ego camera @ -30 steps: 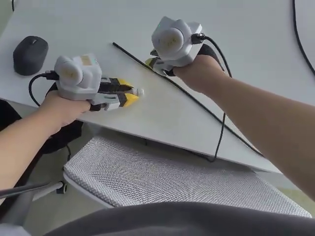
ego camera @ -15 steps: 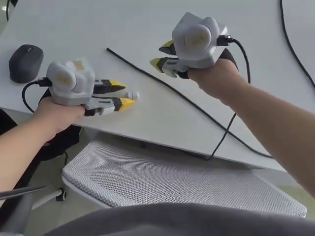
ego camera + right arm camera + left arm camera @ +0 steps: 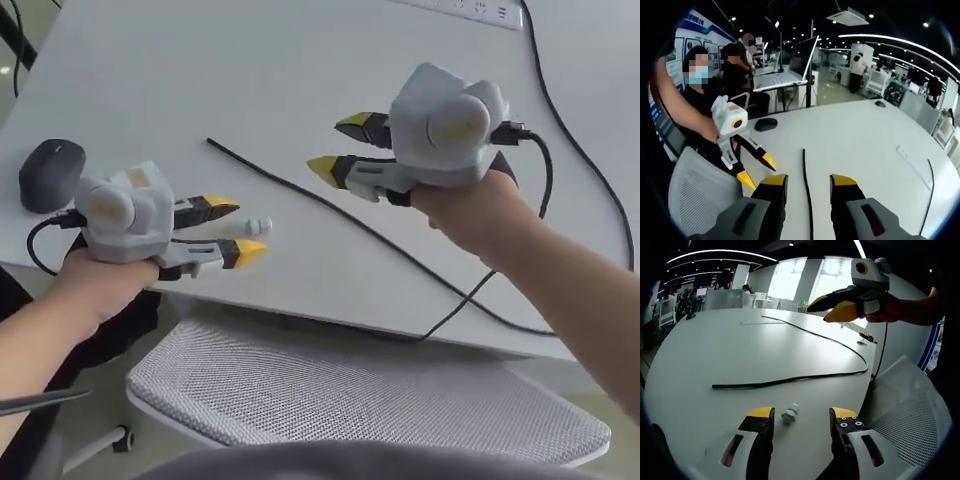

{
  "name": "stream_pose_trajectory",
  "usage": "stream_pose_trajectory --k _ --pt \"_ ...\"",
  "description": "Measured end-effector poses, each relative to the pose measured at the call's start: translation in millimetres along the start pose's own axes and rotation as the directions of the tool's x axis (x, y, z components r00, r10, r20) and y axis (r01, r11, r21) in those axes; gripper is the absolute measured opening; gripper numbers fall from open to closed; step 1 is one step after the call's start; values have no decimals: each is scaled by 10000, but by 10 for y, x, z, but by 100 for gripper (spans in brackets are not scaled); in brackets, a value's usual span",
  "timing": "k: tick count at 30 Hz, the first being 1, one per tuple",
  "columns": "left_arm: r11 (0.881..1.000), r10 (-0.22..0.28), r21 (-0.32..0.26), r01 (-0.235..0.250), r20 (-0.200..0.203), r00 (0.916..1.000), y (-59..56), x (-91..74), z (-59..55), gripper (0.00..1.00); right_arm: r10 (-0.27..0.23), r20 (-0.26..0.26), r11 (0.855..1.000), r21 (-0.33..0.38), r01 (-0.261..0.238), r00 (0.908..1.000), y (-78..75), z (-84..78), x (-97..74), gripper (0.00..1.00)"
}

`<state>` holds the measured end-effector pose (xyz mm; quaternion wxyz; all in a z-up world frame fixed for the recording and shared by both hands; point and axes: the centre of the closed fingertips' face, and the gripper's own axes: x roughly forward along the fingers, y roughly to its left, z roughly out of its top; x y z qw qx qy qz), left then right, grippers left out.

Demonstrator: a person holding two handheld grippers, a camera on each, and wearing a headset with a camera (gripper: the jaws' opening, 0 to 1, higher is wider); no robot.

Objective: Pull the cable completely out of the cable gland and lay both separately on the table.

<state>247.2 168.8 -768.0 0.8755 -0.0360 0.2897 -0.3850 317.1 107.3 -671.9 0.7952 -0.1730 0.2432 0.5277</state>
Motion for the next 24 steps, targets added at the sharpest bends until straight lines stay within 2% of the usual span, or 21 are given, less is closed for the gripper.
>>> stream_pose_trajectory --k 6,14,24 --pt "9999 32 -154 -29 223 9997 -61 -134 105 54 -319 501 9985 450 297 9982 -8 26 -358 36" --pt "9999 12 -164 -8 224 9997 -127 -295 176 62 -737 934 9911 1176 625 9929 -39 -37 -770 46" --pt "9994 99 -349 -83 448 9989 -221 -427 297 70 -1371 1371 9638 2473 1002 9810 -114 -326 -1285 55"
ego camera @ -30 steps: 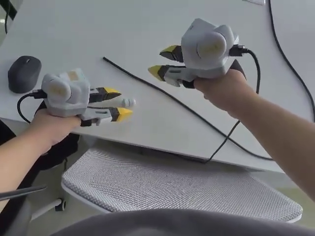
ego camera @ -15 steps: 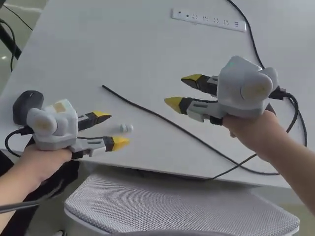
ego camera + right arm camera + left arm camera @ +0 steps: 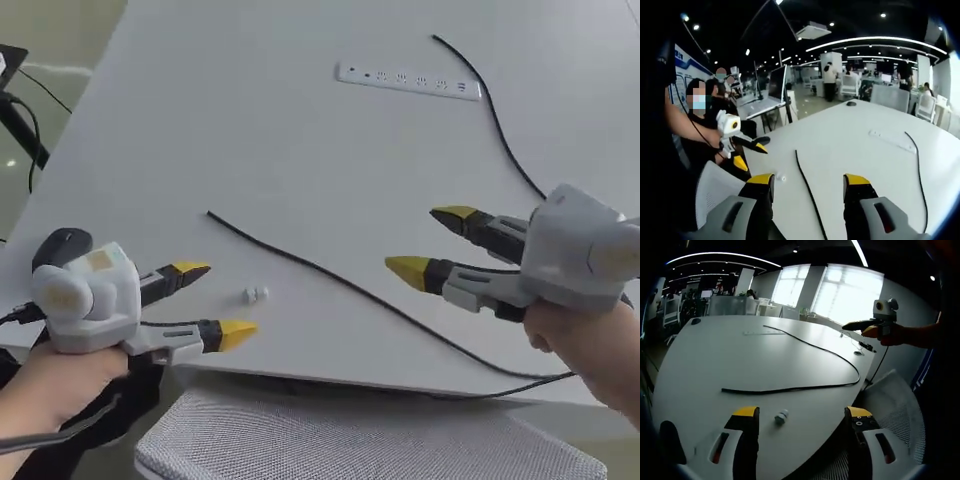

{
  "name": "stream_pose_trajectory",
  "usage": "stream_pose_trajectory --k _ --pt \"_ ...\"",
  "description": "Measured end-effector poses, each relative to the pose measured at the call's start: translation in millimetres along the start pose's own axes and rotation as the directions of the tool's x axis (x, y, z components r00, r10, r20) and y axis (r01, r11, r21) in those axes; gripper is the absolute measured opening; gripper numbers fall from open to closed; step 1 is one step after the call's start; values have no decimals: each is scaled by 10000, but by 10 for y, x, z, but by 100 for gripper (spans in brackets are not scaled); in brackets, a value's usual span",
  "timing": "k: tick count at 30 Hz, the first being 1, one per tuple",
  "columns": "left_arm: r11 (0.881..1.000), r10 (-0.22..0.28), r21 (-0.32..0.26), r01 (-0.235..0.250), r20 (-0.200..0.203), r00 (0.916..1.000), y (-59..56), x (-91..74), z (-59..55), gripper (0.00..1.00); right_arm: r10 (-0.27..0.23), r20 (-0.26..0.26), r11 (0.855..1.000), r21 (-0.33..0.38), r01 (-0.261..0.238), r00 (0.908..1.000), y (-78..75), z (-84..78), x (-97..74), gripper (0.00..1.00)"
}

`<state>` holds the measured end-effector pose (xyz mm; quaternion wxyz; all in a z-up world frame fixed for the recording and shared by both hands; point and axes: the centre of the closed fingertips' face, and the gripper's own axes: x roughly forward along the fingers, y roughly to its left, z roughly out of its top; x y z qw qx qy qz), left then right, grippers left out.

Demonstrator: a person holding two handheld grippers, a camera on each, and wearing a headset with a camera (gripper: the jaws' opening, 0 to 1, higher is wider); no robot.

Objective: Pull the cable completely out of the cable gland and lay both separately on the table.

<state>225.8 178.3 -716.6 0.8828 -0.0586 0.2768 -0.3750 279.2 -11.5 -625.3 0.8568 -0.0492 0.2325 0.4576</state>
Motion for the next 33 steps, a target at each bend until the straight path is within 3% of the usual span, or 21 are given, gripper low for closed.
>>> stream_pose_trajectory --k 7,11,17,26,30,33 --pt "10000 -67 -70 68 176 9998 -66 -45 107 75 -120 28 9987 491 119 9999 -44 -255 -271 62" --pt "9999 -146 -6 146 279 9995 -113 -55 168 76 -104 286 9951 985 76 9995 -67 -386 -378 65" --pt "9999 -91 82 86 626 9980 -144 -107 283 81 103 687 9954 946 -168 9976 19 -482 -518 75" --pt "9989 -108 450 89 428 9990 -228 -145 227 87 -133 805 9972 739 73 9967 58 -588 -609 85" --pt "9981 -134 610 117 284 9995 -251 -157 189 88 -6 126 9994 355 1 9999 108 -779 -605 89" --pt "9978 -70 662 56 213 9997 -250 -160 162 91 89 -17 9994 347 -88 10000 138 -839 -599 92"
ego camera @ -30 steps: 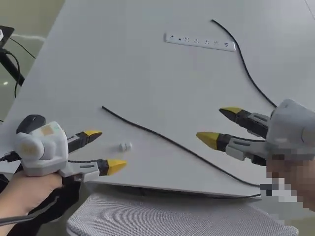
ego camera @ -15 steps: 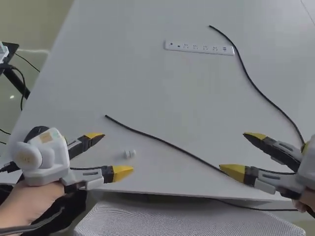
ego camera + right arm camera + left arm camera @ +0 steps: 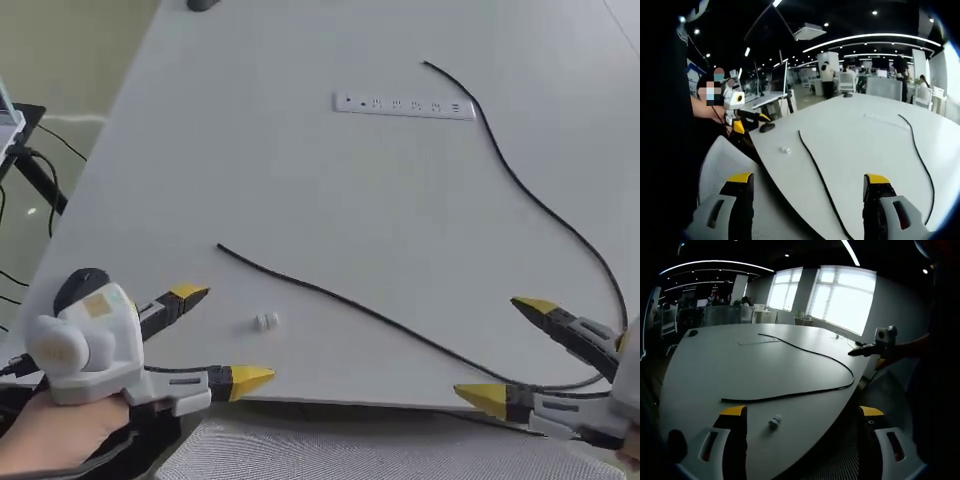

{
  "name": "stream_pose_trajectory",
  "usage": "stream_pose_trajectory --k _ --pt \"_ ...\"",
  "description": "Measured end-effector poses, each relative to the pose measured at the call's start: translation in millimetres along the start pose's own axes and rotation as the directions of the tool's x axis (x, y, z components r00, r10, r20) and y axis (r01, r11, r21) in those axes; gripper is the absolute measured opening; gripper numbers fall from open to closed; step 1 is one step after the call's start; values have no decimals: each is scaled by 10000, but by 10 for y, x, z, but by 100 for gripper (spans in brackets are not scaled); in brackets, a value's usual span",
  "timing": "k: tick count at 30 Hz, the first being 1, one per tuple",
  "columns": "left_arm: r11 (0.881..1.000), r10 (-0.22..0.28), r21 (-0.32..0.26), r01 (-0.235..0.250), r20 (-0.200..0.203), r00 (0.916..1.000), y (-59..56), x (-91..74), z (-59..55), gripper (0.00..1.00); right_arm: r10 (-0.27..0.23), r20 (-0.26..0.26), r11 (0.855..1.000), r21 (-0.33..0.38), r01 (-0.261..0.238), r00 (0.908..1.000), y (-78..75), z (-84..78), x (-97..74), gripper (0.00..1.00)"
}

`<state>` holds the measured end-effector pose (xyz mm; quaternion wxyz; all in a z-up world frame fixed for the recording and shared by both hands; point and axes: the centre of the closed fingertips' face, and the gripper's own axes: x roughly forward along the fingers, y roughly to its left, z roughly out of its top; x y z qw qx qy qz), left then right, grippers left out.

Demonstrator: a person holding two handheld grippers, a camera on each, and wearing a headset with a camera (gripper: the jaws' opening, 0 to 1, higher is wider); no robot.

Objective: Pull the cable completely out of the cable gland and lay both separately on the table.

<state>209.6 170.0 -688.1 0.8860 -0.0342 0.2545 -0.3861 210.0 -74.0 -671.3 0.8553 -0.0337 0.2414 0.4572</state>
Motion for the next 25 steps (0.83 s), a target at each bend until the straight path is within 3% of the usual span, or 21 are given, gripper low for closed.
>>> stream_pose_trajectory --k 3,9,20,25 --pt "9999 94 -47 -94 -50 9999 9 -6 -24 95 42 -88 9999 148 -40 10000 11 -36 4 94" --pt "9996 282 -20 -283 -372 9989 51 -33 -110 99 5 -704 9998 179 8 9975 -35 -264 25 99" --pt "9983 577 -63 -582 -566 9967 114 -94 -151 99 94 -906 9999 59 -89 9958 -60 -308 18 99" --pt "9974 722 118 -714 -909 9932 136 -102 -210 99 187 -1092 9998 78 -180 9938 -72 -341 23 99"
